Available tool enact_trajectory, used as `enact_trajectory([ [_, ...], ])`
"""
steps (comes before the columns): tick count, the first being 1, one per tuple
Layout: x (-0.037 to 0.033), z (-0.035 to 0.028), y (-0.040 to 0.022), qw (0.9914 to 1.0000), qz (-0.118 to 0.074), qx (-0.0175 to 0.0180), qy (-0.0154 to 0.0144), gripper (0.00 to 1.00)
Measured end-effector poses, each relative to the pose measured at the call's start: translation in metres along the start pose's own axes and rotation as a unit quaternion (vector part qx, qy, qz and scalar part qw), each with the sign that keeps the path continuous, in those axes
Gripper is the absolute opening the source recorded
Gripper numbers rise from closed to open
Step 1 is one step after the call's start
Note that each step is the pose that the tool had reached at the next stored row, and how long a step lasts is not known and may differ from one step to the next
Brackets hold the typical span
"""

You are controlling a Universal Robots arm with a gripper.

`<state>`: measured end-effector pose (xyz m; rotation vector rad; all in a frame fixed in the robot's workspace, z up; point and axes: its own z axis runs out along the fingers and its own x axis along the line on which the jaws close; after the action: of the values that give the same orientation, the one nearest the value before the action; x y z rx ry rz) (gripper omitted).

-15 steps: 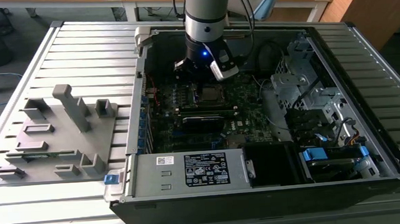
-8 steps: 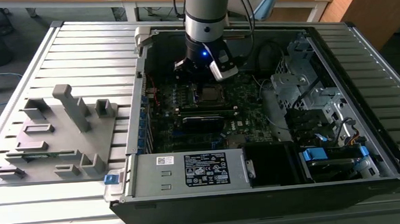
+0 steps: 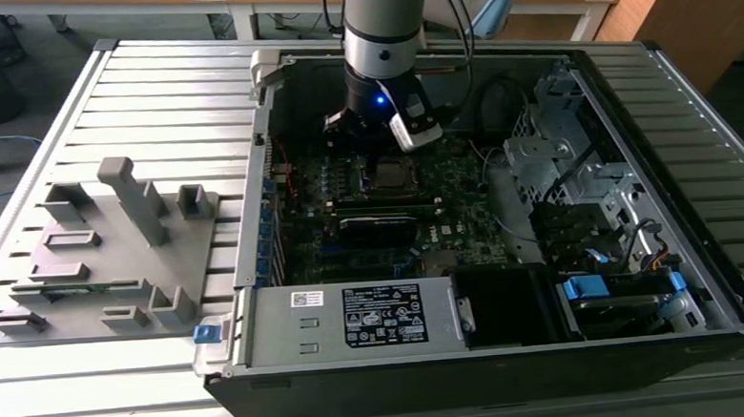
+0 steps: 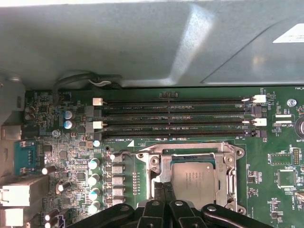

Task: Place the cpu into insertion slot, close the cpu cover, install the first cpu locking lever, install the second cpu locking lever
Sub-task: 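Close the cpu cover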

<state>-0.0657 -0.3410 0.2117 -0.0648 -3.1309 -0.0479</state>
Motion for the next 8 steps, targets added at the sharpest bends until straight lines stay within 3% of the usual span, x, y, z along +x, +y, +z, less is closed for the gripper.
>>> enact_trajectory([
  [8,0.0001,0.001,-0.0001,1.0,0.0,0.0001,0.0001,0.11],
])
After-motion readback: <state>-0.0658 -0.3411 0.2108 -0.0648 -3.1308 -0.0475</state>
